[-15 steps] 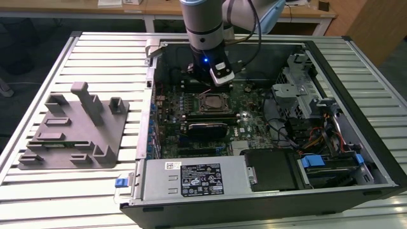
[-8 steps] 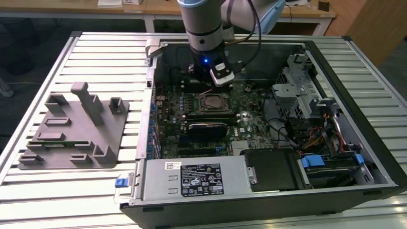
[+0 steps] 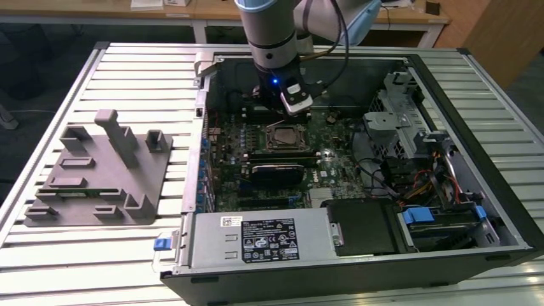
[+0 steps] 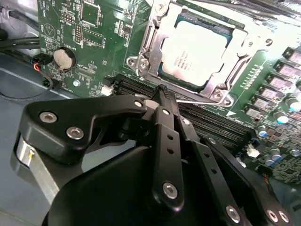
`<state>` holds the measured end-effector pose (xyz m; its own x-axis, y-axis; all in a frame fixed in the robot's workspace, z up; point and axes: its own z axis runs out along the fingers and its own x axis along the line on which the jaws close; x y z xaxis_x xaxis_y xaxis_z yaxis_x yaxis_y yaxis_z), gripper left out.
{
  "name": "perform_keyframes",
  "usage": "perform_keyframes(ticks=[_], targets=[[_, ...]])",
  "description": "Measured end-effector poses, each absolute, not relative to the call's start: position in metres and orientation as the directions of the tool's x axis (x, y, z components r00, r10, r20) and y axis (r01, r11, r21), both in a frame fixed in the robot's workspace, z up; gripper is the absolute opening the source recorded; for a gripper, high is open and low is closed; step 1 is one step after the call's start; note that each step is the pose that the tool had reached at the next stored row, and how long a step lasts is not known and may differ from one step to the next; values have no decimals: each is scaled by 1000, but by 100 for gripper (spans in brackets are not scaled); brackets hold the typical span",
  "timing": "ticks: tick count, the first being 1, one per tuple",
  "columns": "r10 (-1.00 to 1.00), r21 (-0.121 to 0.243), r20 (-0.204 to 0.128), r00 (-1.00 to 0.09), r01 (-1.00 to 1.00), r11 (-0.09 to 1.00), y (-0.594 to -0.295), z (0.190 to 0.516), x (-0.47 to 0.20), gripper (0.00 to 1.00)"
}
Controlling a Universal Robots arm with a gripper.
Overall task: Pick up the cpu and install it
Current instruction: 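Install the first cpu locking lever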
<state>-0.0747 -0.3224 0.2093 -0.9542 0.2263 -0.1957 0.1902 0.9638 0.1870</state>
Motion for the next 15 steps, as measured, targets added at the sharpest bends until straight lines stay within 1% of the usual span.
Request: perform_keyframes(ticks=[4,15], targets=[[230,189,-203,-952,193,963,-321,208,-75,11],[264,190,-207,-942,226,955,-317,205,-80,11]])
